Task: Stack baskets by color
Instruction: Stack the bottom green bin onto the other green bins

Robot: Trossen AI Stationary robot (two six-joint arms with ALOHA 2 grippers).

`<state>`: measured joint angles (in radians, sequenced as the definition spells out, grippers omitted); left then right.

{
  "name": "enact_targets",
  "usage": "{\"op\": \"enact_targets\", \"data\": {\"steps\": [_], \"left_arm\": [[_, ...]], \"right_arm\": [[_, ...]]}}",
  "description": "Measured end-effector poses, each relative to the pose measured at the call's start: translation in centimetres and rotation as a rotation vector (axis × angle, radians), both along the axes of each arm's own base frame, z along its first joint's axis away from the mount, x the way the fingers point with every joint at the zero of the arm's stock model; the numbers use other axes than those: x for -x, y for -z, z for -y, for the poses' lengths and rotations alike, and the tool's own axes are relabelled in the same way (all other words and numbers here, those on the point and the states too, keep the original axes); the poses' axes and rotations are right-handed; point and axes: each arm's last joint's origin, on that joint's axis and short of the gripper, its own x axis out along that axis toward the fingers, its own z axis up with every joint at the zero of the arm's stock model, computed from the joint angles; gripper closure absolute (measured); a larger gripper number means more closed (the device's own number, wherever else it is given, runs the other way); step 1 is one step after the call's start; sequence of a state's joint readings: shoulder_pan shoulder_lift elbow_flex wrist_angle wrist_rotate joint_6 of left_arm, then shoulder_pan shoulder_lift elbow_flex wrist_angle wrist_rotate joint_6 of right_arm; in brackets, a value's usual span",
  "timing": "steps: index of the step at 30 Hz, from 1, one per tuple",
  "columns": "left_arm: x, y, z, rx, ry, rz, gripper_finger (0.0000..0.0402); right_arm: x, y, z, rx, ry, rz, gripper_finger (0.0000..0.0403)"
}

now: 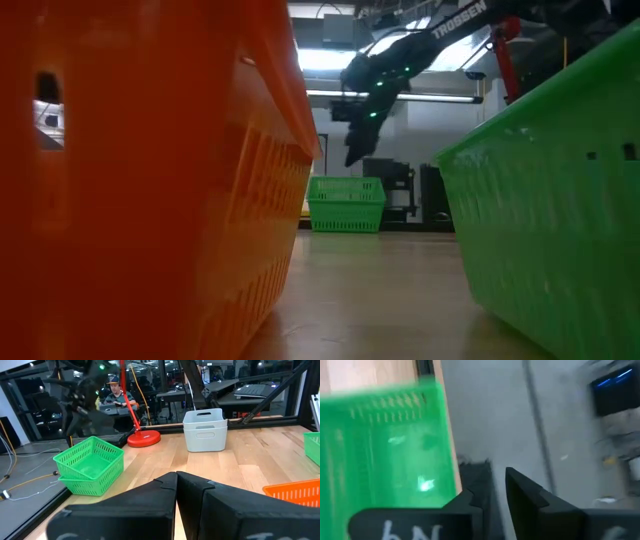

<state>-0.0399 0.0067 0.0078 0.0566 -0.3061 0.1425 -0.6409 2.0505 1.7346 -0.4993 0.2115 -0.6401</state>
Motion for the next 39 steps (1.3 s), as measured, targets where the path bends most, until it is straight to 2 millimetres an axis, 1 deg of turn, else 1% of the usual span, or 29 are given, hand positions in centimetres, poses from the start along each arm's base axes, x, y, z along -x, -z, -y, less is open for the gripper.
{"op": "enact_targets", "data": {"steps": [2, 4, 8, 11, 19, 22, 24, 27, 30, 32, 34, 36, 39], "left_arm": [[0.0, 0.0, 0.0, 0.000, 0.000, 0.000, 0.0401], [0.0, 0.0, 0.0, 0.000, 0.000, 0.000, 0.0401], [0.0, 0.0, 0.0, 0.000, 0.000, 0.000, 0.0401], [0.0, 0.0, 0.0, 0.000, 0.000, 0.000, 0.0401], [0.0, 0.0, 0.0, 0.000, 0.000, 0.000, 0.0401], [0.0, 0.0, 0.0, 0.000, 0.000, 0.000, 0.0401], [0.0, 0.0, 0.0, 0.000, 0.000, 0.000, 0.0401], [0.0, 0.0, 0.0, 0.000, 0.000, 0.000, 0.0401], [0.0, 0.0, 0.0, 0.000, 0.000, 0.000, 0.0401], [0.0, 0.0, 0.0, 0.000, 0.000, 0.000, 0.0401], [0.0, 0.0, 0.0, 0.000, 0.000, 0.000, 0.0401], [0.0, 0.0, 0.0, 0.000, 0.000, 0.000, 0.0401], [0.0, 0.0, 0.0, 0.000, 0.000, 0.000, 0.0401]], "right_arm": [[-0.8, 1.0, -0.8, 0.079, 0.004, -0.013, 0.0354], [-1.0, 2.1, -1.3, 0.135, 0.020, -0.036, 0.0359], [-0.5, 4.0, -1.3, 0.137, 0.034, -0.042, 0.0365], [-0.1, 4.7, -1.0, 0.143, 0.044, -0.027, 0.0366], [0.5, 4.7, -0.1, 0.133, 0.056, -0.010, 0.0366], [0.4, 3.7, -0.1, 0.136, 0.077, -0.038, 0.0366], [0.2, 2.5, -0.8, 0.084, 0.089, -0.055, 0.0366], [-0.1, -0.3, -2.7, -0.077, 0.090, -0.072, 0.0366], [0.5, -3.1, -5.6, -0.388, 0.148, -0.095, 0.0366], [1.4, -4.4, -7.6, -0.635, 0.201, -0.149, 0.0366], [2.1, -5.3, -9.7, -0.822, 0.196, -0.215, 0.0366], [2.6, -5.9, -12.1, -0.921, 0.164, -0.289, 0.0366], [2.7, -6.6, -16.0, -0.981, 0.129, -0.305, 0.0366]]}}
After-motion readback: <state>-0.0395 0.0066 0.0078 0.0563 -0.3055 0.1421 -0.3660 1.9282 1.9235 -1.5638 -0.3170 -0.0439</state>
